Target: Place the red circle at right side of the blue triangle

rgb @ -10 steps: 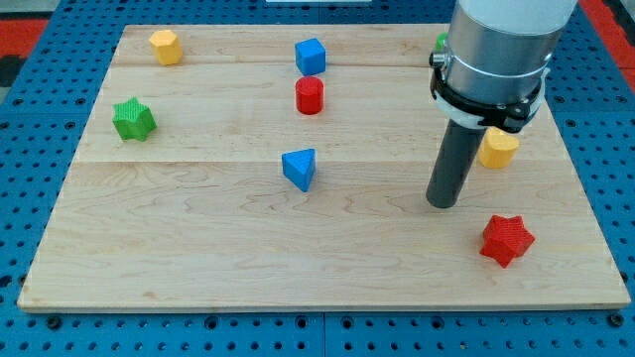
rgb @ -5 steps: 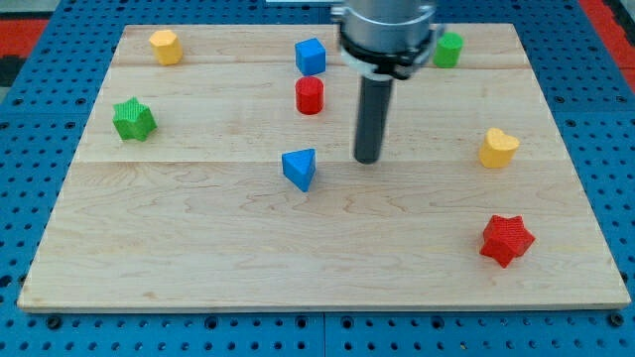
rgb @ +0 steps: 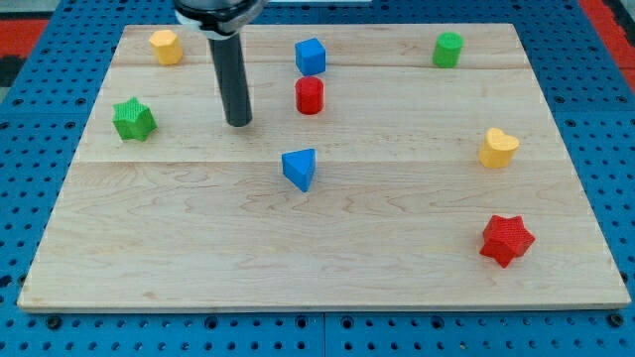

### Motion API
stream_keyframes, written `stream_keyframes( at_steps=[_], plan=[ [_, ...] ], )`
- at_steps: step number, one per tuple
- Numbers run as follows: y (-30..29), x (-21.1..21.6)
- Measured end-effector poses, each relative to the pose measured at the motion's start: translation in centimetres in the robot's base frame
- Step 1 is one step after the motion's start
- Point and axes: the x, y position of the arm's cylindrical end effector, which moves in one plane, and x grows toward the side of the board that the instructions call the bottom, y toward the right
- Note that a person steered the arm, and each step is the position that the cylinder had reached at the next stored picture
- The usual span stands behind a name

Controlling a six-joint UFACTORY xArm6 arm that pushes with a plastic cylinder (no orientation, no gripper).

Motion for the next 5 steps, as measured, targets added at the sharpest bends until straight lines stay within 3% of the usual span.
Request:
stream_keyframes(
  at_steps=[3,5],
  plan=[
    [-1.3,0.1],
    [2.6,-0.3]
  ],
)
